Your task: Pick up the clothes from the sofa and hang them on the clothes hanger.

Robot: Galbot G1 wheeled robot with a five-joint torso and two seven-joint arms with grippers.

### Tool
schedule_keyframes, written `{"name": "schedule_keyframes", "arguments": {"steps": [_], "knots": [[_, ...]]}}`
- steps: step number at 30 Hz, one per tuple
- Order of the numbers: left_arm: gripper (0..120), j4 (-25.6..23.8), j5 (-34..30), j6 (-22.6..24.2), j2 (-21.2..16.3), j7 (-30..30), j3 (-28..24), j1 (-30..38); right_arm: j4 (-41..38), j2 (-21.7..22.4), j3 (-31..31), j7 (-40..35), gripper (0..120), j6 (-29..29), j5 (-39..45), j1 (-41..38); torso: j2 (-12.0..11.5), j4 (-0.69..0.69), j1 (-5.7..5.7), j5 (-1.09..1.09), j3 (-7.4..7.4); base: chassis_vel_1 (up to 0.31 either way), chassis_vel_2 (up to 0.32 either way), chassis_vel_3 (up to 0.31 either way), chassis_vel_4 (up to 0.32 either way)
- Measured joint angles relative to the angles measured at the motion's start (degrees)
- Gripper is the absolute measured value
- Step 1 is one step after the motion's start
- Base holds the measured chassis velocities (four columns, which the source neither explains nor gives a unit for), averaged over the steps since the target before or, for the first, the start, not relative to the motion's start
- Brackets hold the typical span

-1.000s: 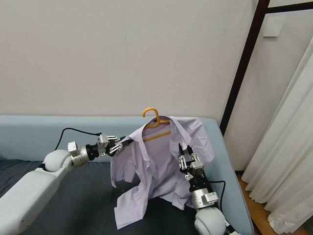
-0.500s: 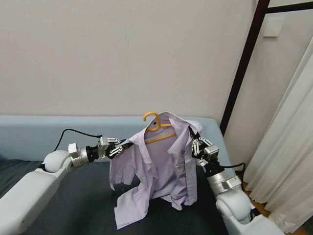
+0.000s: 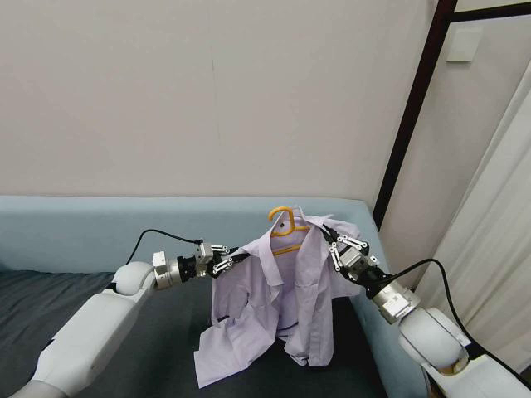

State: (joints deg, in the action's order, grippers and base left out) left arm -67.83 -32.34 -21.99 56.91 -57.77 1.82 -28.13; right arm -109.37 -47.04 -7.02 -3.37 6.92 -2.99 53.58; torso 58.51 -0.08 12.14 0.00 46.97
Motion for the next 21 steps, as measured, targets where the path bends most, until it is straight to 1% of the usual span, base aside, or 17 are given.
{"name": "schedule_keyframes", "arguments": {"steps": [3,5,10,17,19,21], "knots": [[7,0.5,-0.1,-0.3,1.1,0.3,0.0,0.3,-0.2,-0.5,0.5,-0.1,0,-1.0,-1.3,1.0,0.0,0.0,0.0,0.0,0.0,0.0,0.0,0.0,0.0],[7,0.9,-0.2,-0.4,1.7,1.0,-0.2,0.8,-1.1,-1.6,1.4,0.6,0,-0.6,-1.7,1.9,0.0,0.02,0.0,0.0,0.0,0.0,0.0,0.0,0.0],[7,1.1,-0.3,-0.4,2.0,1.4,-0.6,1.1,-2.0,-2.7,2.5,2.0,0,1.3,-2.6,2.5,0.0,0.02,0.0,-0.01,-0.01,0.0,0.0,0.0,0.0],[7,0.7,-0.9,-0.4,1.5,2.0,-0.9,1.4,-2.2,-2.9,2.8,2.9,0,2.3,-3.0,3.4,0.0,0.0,0.0,-0.02,0.0,0.0,0.0,0.0,0.0],[7,0.4,-1.6,-0.4,1.0,2.2,-1.2,1.7,-2.3,-2.9,3.9,1.0,0,2.8,-1.7,3.7,0.0,0.01,0.0,-0.02,-0.01,0.0,0.0,0.0,0.0],[7,0.1,-2.0,-0.4,0.5,2.3,-1.5,2.1,-2.9,-2.9,5.3,0.6,2,3.0,3.0,4.0,0.0,0.02,0.0,-0.02,-0.01,0.0,0.0,0.0,0.0]]}}
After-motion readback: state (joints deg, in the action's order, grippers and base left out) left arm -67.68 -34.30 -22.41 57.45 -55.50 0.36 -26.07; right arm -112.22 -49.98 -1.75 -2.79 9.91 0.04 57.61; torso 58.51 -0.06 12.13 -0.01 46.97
